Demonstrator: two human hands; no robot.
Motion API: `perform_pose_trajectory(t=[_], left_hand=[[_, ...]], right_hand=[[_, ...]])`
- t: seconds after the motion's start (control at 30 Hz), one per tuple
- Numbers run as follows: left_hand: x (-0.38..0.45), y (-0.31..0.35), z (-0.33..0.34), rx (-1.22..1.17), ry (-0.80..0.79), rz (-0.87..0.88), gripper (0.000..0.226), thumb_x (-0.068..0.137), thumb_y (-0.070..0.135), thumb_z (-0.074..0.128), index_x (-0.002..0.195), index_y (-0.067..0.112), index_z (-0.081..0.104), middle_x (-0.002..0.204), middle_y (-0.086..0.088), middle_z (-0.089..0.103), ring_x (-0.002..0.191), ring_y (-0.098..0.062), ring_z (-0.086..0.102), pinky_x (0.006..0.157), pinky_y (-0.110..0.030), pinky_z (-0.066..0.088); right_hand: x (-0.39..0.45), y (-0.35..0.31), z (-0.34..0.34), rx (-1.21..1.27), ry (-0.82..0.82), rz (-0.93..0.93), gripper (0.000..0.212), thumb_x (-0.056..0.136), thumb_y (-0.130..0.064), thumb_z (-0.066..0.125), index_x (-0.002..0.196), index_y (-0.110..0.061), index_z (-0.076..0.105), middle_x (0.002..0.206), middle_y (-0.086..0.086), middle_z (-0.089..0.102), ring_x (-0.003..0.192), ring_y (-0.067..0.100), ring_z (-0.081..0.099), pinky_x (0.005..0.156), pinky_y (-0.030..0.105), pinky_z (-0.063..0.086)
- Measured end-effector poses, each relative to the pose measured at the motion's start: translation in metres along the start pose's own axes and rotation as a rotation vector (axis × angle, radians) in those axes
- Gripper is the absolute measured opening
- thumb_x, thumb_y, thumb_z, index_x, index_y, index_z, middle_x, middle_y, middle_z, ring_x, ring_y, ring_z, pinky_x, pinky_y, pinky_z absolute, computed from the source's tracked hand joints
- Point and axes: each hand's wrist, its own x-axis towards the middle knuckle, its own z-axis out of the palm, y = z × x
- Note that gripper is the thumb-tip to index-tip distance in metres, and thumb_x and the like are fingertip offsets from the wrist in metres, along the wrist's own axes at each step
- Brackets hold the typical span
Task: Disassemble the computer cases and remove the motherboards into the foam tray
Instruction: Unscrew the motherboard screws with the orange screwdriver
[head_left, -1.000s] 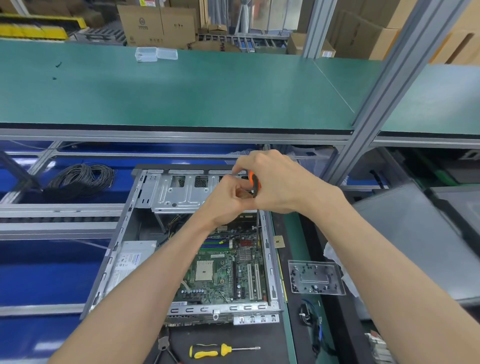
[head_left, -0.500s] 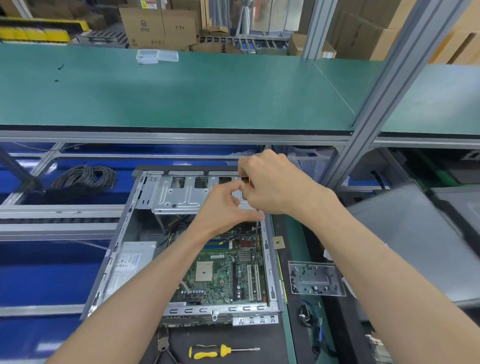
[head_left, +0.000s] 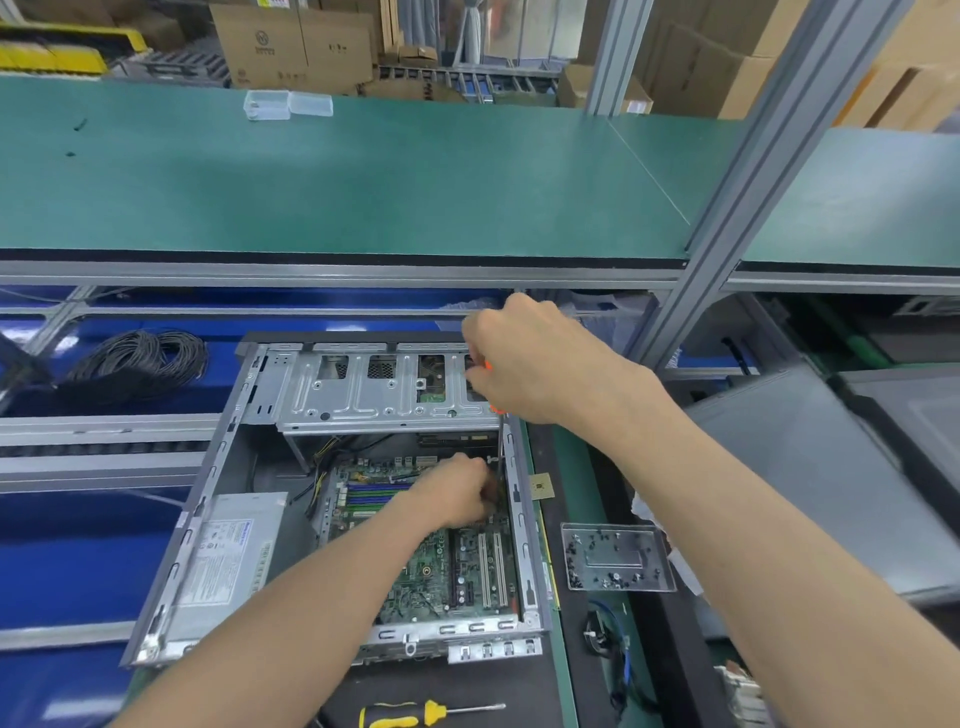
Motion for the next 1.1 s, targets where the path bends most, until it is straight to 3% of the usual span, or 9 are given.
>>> perform_pose_trajectory(t=[0.13,0.27,0.47,0.63,0.73,0.87,0.93,1.0,1.1], left_hand=[[0.012,0.000,0.019,0.066,0.120,-0.048,0.042,0.088,0.045,0.066,0.116,0.015,0.063,0.111,-0.014,0.060,0.101,-0.037,0.062,0.081,-0.041,0.051],[0.018,0.002,0.031,0.016,0.183,-0.081,0.037,0.087,0.043,0.066,0.111,0.016,0.064,0.105,-0.014,0.063,0.097,-0.037,0.064,0.074,-0.039,0.048],[0.021,0.002,0.032,-0.008,0.145,-0.080,0.032,0.088,0.041,0.066,0.109,0.018,0.064,0.108,-0.013,0.062,0.097,-0.036,0.063,0.073,-0.039,0.045],[0.020,0.004,0.035,-0.029,0.155,-0.094,0.035,0.090,0.041,0.064,0.113,0.015,0.062,0.110,-0.013,0.061,0.100,-0.036,0.062,0.078,-0.042,0.049],[0.018,0.010,0.034,-0.033,0.178,-0.129,0.035,0.089,0.039,0.064,0.111,0.012,0.061,0.109,-0.014,0.061,0.100,-0.037,0.062,0.077,-0.042,0.046],[0.016,0.017,0.032,-0.034,0.180,-0.152,0.027,0.089,0.033,0.063,0.106,0.011,0.060,0.105,-0.013,0.062,0.096,-0.035,0.062,0.071,-0.039,0.041],[0.014,0.019,0.032,-0.036,0.178,-0.164,0.025,0.090,0.031,0.062,0.105,0.011,0.059,0.104,-0.012,0.062,0.096,-0.035,0.063,0.070,-0.038,0.040],[0.013,0.021,0.031,-0.038,0.182,-0.173,0.026,0.090,0.032,0.061,0.105,0.011,0.059,0.103,-0.012,0.062,0.096,-0.035,0.062,0.070,-0.037,0.040],[0.011,0.024,0.029,-0.059,0.176,-0.193,0.026,0.091,0.031,0.061,0.108,0.011,0.058,0.104,-0.012,0.061,0.092,-0.033,0.060,0.070,-0.037,0.040]], right_hand=[[0.002,-0.001,-0.003,0.062,-0.073,-0.104,0.020,0.079,-0.008,0.059,0.097,-0.016,0.060,0.089,0.003,0.058,0.087,0.029,0.054,0.068,0.037,0.044],[0.000,0.002,-0.008,0.110,-0.123,-0.131,0.029,0.070,-0.007,0.061,0.096,-0.020,0.061,0.086,-0.003,0.053,0.085,0.025,0.054,0.066,0.036,0.045],[0.004,0.003,-0.003,-0.067,0.035,0.058,0.034,0.096,-0.050,0.052,0.099,-0.017,0.056,0.070,-0.002,0.022,0.077,0.030,0.037,0.068,0.040,0.032],[0.007,0.011,-0.002,0.063,-0.023,-0.057,0.003,0.088,-0.015,0.055,0.091,-0.013,0.056,0.080,0.003,0.050,0.084,0.032,0.054,0.065,0.034,0.043],[0.004,0.011,-0.009,0.185,-0.126,-0.151,0.022,0.073,-0.007,0.060,0.089,-0.022,0.060,0.081,-0.008,0.054,0.076,0.016,0.049,0.054,0.024,0.031],[-0.001,0.012,-0.005,0.169,-0.031,-0.050,0.016,0.082,-0.037,0.063,0.087,-0.024,0.056,0.080,-0.004,0.050,0.079,0.025,0.054,0.064,0.034,0.041],[0.000,0.012,-0.003,0.019,0.010,0.063,0.033,0.092,-0.052,0.055,0.087,-0.020,0.051,0.072,-0.002,0.035,0.076,0.031,0.045,0.068,0.038,0.035],[0.001,0.013,-0.002,-0.031,0.030,0.077,0.027,0.095,-0.043,0.054,0.094,-0.016,0.055,0.071,-0.002,0.027,0.077,0.032,0.042,0.069,0.039,0.034],[0.000,0.014,-0.004,0.053,-0.037,-0.044,0.009,0.086,-0.019,0.056,0.094,-0.017,0.059,0.075,0.000,0.045,0.082,0.033,0.053,0.067,0.035,0.044]])
